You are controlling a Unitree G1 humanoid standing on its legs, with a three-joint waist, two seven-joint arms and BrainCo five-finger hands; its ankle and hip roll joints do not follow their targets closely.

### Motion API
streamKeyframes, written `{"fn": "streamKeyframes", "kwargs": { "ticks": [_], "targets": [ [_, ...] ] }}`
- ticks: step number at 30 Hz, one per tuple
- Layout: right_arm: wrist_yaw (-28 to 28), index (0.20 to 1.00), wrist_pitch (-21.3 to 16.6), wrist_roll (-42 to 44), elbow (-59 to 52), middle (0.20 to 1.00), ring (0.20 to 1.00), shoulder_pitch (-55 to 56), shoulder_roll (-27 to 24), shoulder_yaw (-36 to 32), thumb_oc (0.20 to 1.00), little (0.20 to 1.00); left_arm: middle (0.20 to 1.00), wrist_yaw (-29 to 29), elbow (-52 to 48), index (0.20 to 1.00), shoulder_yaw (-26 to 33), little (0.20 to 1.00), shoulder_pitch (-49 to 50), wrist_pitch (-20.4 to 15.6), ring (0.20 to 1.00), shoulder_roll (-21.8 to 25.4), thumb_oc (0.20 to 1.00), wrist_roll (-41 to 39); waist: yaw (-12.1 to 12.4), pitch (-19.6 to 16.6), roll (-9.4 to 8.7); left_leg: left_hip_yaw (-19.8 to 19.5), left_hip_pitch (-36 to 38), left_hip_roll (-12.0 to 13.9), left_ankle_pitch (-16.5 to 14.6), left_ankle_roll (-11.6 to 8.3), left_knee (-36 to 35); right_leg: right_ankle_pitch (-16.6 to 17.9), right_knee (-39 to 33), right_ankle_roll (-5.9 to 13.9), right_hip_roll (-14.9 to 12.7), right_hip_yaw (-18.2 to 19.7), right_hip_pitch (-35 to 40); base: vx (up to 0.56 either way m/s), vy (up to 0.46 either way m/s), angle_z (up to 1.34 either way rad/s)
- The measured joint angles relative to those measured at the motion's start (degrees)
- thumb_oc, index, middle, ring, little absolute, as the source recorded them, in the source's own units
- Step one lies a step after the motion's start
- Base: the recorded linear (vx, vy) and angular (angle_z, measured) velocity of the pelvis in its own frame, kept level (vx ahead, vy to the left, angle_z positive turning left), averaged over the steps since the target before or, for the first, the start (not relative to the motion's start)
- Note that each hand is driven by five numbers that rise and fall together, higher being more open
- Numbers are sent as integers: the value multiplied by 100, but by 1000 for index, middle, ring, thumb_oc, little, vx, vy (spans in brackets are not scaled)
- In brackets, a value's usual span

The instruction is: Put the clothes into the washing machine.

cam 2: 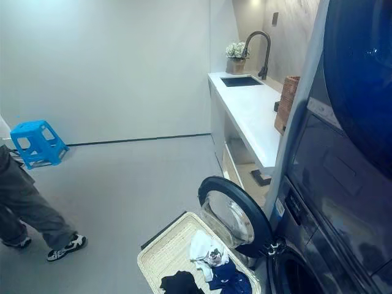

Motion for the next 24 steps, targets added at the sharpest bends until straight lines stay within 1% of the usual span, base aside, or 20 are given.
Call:
{"fn": "streamKeyframes", "kwargs": {
  "ticks": [12, 24],
  "targets": [
    [1, 1000, 1, -1, 0, 1000, 1000, -3, -1, -1, 1000, 1000, 1000, -95, -1, 1000, 2, 1000, -5, -26, 1000, 7, 1000, -14, 1, 5, 6, -3, -21, 0, -4, 6, 0, -3, 0, 4, -2, -3, -17, 4, -8, -1],
    [0, 1000, 2, 0, -1, 1000, 1000, -3, -1, 0, 1000, 1000, 1000, -103, -1, 1000, 2, 1000, -18, -26, 1000, 7, 1000, -15, 2, 56, -32, -4, -36, -1, -1, 1, 0, -10, 0, 15, 0, -4, -32, 0, 0, 0]
  ]
}}
